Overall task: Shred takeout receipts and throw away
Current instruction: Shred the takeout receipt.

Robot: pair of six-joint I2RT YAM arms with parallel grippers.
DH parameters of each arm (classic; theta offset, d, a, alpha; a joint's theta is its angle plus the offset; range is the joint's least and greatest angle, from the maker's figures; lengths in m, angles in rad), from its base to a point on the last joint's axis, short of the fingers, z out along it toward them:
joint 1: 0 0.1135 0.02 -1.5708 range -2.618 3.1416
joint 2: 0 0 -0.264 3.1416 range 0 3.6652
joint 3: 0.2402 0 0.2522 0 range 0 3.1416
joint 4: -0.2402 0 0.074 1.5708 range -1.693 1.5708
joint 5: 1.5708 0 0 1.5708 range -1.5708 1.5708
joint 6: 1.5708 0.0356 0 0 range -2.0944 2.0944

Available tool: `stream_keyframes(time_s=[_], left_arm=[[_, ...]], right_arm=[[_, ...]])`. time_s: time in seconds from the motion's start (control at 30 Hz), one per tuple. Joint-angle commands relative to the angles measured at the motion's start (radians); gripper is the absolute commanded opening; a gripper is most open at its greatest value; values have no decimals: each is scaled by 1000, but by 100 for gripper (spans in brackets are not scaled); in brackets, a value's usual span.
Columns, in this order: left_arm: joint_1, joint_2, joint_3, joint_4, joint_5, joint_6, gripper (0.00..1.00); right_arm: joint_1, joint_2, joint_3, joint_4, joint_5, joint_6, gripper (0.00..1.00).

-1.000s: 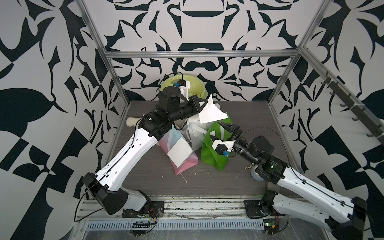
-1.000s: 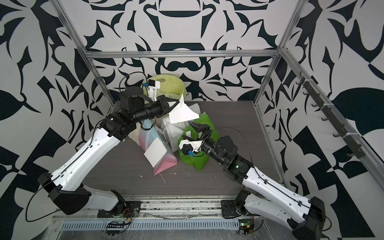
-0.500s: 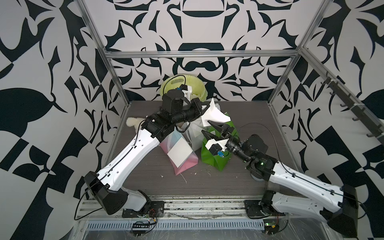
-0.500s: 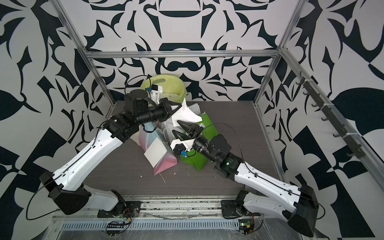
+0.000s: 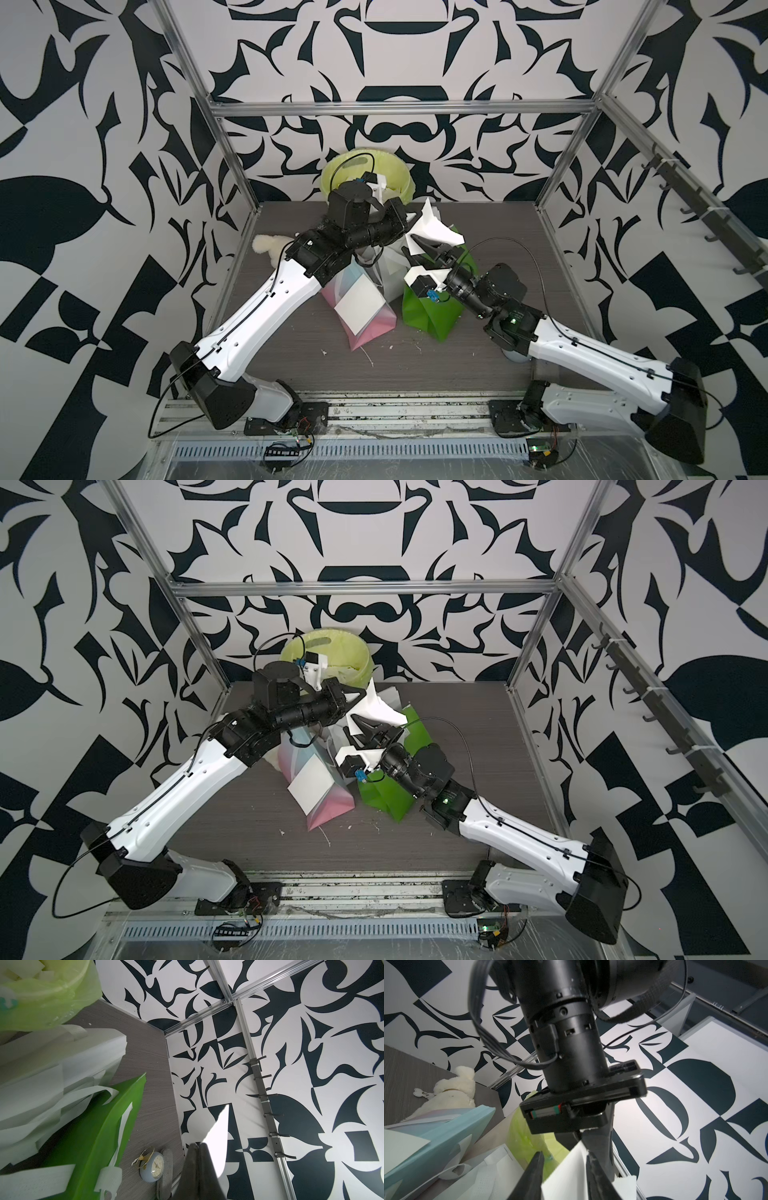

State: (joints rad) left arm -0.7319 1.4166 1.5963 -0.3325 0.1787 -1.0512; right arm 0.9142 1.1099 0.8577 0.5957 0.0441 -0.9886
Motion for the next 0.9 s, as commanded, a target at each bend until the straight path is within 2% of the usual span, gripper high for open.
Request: stream_keyframes(time_s=[0.0,0.1,0.17,0.27,0.3,0.47,0.6,0.7,0.87], left_arm=[[-7,-5,-11,21,-8,2,0],[-12,-5,-11,20,-11,5,0],[-12,-6,-11,20,-10,8,0],[-12,-7,-10,23,-15,11,0],[-12,-6,-10,23,-18,12,0],[-12,-11,-16,29,-20,11,0],[-12,-35,-58,88,-29,7,0],[-12,-62,-99,151,-40,3,0],[-12,-117,-172,253,-78,2,0]], right_arm=[[3,-9,58,60,36,26,33],[3,-8,62,61,39,36,29],[4,-7,63,56,39,38,19],[4,-11,66,56,37,56,9],[4,-13,67,55,40,64,0],[3,-18,86,30,81,159,0],[2,-14,151,-36,185,367,0],[-6,-3,197,-101,204,535,0],[-39,9,218,-99,262,737,0]])
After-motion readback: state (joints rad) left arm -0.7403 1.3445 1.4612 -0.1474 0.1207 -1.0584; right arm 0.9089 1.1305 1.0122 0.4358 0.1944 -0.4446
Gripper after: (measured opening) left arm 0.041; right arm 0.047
